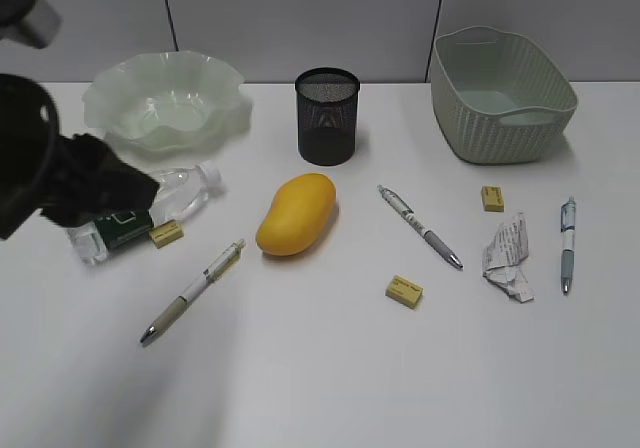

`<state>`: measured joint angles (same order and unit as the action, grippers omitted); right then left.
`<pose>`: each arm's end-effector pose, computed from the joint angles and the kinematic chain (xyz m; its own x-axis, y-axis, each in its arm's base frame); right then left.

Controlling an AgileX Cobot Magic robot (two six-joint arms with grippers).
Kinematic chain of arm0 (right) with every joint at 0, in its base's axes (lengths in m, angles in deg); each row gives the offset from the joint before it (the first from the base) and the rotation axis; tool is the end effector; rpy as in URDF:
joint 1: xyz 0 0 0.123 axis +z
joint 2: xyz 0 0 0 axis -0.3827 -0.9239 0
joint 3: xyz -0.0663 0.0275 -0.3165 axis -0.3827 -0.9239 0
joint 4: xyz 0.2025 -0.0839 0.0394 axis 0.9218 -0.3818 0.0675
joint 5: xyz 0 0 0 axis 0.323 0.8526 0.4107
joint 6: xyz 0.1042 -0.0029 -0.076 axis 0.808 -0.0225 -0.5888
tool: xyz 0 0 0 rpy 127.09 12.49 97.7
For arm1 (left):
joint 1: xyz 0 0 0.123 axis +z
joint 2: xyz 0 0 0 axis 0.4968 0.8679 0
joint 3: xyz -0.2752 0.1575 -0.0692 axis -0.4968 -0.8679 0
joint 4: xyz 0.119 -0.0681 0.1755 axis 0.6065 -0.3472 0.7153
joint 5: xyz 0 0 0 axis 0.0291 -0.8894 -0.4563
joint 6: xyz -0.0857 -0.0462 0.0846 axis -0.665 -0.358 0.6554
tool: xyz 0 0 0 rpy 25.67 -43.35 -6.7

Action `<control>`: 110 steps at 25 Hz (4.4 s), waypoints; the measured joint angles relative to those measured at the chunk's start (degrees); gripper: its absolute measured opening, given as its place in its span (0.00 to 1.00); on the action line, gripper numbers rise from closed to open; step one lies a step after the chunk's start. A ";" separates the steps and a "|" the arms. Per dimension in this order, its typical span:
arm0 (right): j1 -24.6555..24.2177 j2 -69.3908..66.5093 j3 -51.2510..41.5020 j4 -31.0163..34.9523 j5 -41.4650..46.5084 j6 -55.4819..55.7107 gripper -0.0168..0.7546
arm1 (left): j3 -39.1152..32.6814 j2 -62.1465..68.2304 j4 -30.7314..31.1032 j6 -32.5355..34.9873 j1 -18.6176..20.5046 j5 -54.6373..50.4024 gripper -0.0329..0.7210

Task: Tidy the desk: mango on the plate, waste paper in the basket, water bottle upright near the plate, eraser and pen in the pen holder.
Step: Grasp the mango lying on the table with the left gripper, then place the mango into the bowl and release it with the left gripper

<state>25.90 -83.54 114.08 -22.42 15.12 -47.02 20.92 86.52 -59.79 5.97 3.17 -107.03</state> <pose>-0.0373 0.0015 0.2491 -0.4211 -0.0623 -0.9049 -0.1007 0.9947 -0.0216 0.1840 -0.1143 0.2903 -0.6347 0.3480 -0.6899 0.5541 0.8273 -0.0925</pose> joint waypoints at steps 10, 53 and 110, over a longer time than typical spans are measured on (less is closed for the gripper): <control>0.00 0.00 0.00 0.00 0.00 0.00 0.75 | 15.89 19.84 1.91 -0.48 -8.13 -2.13 0.68; 0.00 0.00 0.00 0.00 0.00 0.00 0.75 | 38.29 55.74 16.37 -17.86 -9.88 -3.14 0.84; 0.00 0.00 0.00 0.00 -0.01 0.00 0.75 | 40.55 57.71 17.25 -18.10 14.71 28.98 0.82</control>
<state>25.90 -83.54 114.08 -22.42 15.11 -47.02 61.48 144.22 -42.54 -12.13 17.87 -78.05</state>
